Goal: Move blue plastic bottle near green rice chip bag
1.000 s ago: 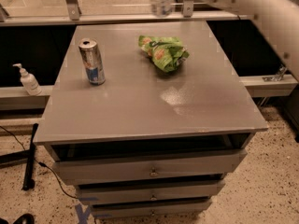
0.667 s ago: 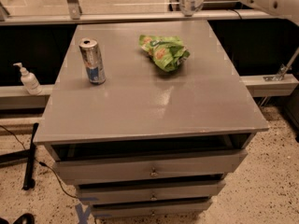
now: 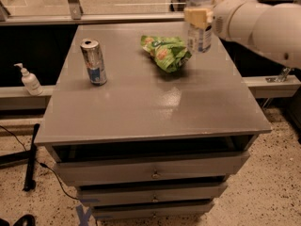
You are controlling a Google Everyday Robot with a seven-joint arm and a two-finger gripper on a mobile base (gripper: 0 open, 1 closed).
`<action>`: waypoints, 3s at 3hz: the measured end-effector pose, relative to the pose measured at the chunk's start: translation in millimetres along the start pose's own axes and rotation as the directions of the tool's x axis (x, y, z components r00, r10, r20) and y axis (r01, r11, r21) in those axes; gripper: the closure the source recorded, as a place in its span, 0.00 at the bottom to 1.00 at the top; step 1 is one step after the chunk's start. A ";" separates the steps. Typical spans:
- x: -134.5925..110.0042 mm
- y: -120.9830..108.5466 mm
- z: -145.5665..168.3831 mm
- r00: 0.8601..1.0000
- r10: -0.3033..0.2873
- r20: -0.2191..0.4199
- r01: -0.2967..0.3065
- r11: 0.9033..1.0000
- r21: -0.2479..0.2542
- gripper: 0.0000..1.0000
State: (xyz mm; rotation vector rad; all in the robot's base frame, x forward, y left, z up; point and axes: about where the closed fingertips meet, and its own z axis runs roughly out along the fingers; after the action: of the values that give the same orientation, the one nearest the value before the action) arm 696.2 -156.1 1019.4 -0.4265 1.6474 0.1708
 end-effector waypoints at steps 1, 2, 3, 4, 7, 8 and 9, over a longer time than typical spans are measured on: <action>48.9 25.2 17.0 0.998 0.056 -0.022 -0.058 0.995 -0.085 1.00; 76.5 42.1 22.1 0.999 0.051 0.000 -0.051 0.986 -0.160 1.00; 82.6 53.0 14.2 0.999 0.039 0.032 -0.032 0.980 -0.196 1.00; 81.4 61.3 14.1 0.997 0.017 0.079 0.002 0.972 -0.236 1.00; 79.1 74.2 21.1 0.995 -0.022 0.097 0.052 0.948 -0.315 0.36; 79.1 75.3 24.3 0.995 -0.038 0.095 0.067 0.941 -0.331 0.13; 77.5 75.7 23.4 0.994 -0.052 0.095 0.081 0.936 -0.341 0.00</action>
Offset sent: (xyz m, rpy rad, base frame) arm -0.0129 0.0669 -0.1104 0.0843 0.0140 0.2784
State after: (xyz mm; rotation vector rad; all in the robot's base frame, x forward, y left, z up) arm 684.5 -91.8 929.9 -0.7314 1.5192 0.4257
